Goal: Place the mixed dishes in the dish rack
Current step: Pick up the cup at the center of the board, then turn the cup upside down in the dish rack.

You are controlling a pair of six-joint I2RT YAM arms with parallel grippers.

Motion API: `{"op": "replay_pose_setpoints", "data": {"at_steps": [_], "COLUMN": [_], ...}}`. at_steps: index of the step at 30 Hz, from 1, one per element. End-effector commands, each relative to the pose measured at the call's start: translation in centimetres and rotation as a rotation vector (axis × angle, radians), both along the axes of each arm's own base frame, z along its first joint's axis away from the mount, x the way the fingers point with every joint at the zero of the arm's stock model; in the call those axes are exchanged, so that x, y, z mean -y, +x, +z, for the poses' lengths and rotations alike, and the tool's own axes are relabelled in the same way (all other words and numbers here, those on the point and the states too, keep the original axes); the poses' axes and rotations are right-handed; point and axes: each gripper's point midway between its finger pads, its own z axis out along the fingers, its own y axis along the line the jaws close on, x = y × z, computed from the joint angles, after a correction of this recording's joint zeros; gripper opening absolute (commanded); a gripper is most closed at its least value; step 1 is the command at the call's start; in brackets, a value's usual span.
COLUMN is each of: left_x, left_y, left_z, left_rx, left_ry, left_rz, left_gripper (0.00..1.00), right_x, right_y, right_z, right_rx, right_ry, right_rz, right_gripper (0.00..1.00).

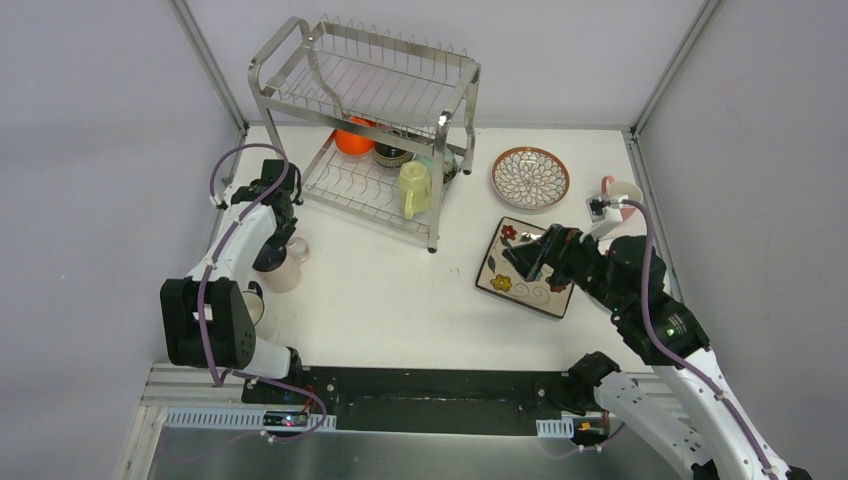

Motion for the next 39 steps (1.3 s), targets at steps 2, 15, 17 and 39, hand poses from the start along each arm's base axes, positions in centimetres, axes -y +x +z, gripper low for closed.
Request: {"op": "replay_pose_setpoints", "data": {"at_steps": [2,15,17,39], "left_x": [0.3,2.1,3.0,13.4], "left_y": [-0.6,-1.0,-0.7,-5.7], "left_z": [2.8,9.3,10.3,16.7], "left_rx": [0.083,0.395,0.479,0.958], "left_ry": [-0.026,-0.021,-0.016,-0.144], "left_rz": [-0.029,-0.250,-0.330,-0.909], "left_gripper": [0.00,0.00,0.00,0.00], "right_x": [-1.0,-3.8,-4.2,-15.0], "right_y": [-0.7,-3.0,-2.7,-0.2], "right_z": [1.6,0.1,-0.7,-1.2], "right_rx": [0.024,-0.147,-0.182,-0.263], "right_ry": [0.059,0.177,0.175,0.214], "right_rz": [0.058,0.200,0.203,0.309], "right_gripper": [0.99,0.97,0.97,0.93]}}
